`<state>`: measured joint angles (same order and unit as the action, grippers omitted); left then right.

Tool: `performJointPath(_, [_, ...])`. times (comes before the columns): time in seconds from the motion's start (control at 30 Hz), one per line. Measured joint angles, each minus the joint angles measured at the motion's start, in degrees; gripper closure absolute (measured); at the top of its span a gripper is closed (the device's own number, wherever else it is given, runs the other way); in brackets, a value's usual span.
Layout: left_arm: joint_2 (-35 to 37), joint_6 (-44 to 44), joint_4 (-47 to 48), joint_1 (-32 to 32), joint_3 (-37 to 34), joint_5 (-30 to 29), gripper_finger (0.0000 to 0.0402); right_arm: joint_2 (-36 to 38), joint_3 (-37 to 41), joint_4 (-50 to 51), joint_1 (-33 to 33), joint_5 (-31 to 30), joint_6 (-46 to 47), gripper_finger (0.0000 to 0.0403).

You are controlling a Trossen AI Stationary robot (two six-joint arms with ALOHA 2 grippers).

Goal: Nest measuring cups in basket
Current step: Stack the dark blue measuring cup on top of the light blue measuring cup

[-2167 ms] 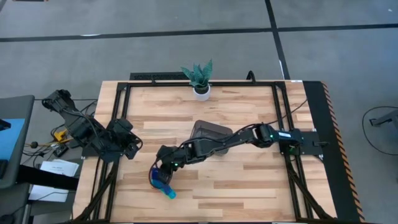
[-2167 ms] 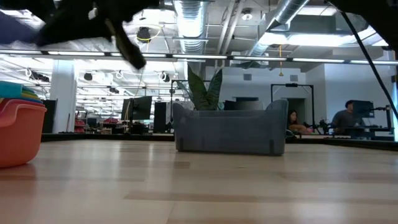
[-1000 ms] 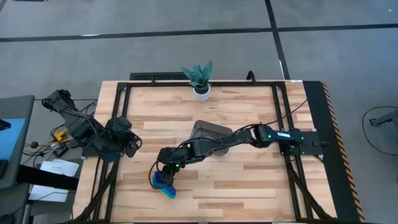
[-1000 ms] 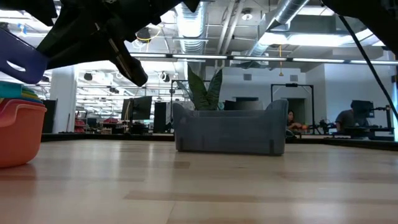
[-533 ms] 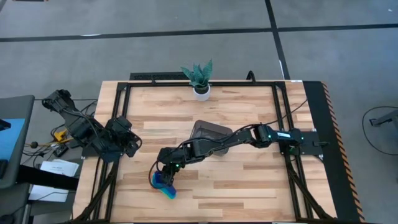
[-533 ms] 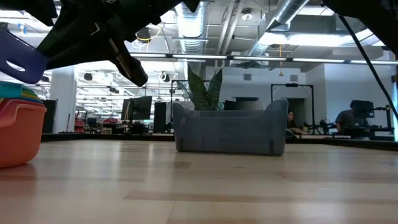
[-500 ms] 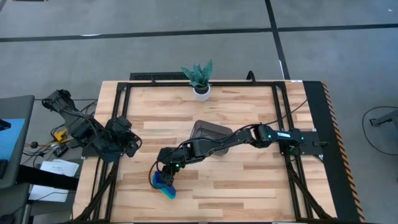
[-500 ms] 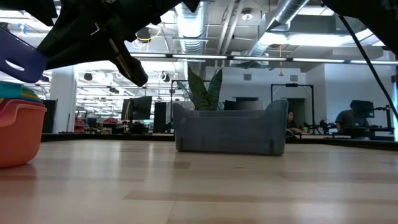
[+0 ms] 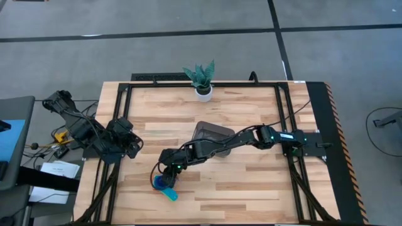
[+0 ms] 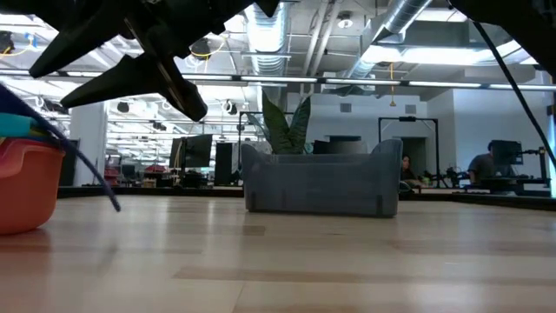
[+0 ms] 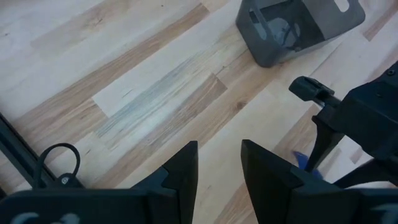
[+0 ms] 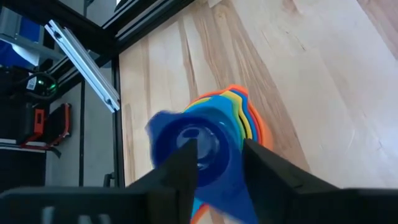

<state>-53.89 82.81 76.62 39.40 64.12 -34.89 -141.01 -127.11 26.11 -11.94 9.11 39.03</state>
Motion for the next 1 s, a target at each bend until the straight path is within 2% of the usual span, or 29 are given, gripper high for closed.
performJointPath(0.27, [0.0, 0.5, 0.0, 0.0, 0.0, 0.0, 0.0292, 0.0, 0.0, 0.1, 0.0, 0.0, 0.1, 0.0204])
performJointPath(0.4, [-0.1, 1.5, -0.6, 0.0, 0.0, 0.0, 0.0292, 0.0, 0.0, 0.5, 0.0, -0.1, 0.1, 0.0198])
performJointPath(0.63, [-3.9, 0.5, -2.2, 0.0, 0.0, 0.0, 0.0292, 2.6, 0.0, 4.5, 1.7, -5.3, -0.4, 0.0204])
performJointPath(0.77, [-7.1, -1.3, -3.9, 0.0, 0.0, 0.0, 0.0292, 7.3, -0.1, 13.6, 2.3, -10.8, -2.5, 0.0214])
performJointPath(0.9, [-9.8, -2.2, -4.6, -1.1, 0.0, 0.2, 0.0292, 12.8, 0.0, 25.4, 0.8, -22.3, -5.2, 0.0227])
performJointPath(1.0, [-11.3, -5.5, -7.1, -2.7, -0.5, 2.0, 0.0292, 16.5, 0.3, 30.8, 0.3, -27.3, -6.4, 0.0238])
